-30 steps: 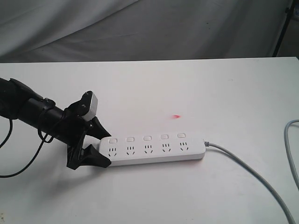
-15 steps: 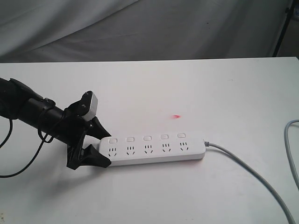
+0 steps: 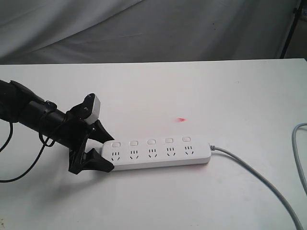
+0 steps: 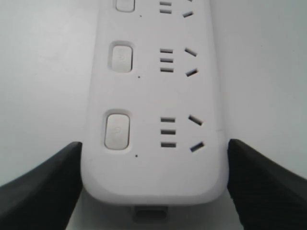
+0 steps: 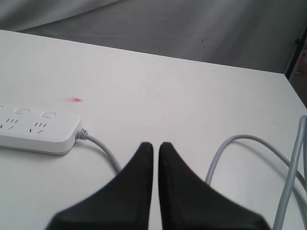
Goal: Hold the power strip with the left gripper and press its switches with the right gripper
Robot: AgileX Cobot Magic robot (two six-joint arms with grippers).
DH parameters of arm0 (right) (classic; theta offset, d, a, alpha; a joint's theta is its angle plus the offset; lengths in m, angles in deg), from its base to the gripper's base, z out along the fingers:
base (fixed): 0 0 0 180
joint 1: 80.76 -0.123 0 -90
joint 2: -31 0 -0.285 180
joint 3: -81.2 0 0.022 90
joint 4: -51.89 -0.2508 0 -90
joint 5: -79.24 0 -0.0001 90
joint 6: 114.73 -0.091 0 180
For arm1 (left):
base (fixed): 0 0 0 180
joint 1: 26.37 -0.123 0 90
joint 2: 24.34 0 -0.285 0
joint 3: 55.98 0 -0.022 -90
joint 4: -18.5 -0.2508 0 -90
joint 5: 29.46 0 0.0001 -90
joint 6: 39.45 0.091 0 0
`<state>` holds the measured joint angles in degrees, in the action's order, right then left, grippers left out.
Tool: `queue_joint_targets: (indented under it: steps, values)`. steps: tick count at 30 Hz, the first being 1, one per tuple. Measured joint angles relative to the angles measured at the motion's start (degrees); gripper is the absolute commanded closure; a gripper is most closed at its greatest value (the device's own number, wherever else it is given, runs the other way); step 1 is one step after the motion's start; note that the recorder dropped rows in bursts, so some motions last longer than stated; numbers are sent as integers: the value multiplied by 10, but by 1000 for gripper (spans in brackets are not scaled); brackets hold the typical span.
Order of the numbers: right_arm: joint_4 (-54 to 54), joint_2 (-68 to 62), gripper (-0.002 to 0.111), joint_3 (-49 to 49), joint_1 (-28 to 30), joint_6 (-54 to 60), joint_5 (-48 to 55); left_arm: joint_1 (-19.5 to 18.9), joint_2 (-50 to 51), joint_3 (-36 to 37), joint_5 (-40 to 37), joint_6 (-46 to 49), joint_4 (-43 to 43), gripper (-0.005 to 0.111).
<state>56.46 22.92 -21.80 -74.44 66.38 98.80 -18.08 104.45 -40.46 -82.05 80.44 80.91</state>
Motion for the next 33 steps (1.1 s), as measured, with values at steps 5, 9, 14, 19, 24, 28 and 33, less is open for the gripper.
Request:
queue_joint_targets:
  steps: [5,9,14,19,24,28,33]
  values:
    - [0,0,104,0,0,0,0,0,0,0,-2,0,0,66]
    - [0,0,104,0,0,0,0,0,0,0,-2,0,0,20]
    - [0,0,104,0,0,0,0,0,0,0,-7,0,-3,12]
    - [0,0,104,0,0,0,0,0,0,0,-8,0,-3,12]
    - [0,0,104,0,0,0,0,0,-18,0,-9,0,-3,14]
    - [0,0,104,0,0,0,0,0,-60,0,-9,-12,0,40]
    - [0,0,104,0,0,0,0,0,-123,0,-10,-31,1,84]
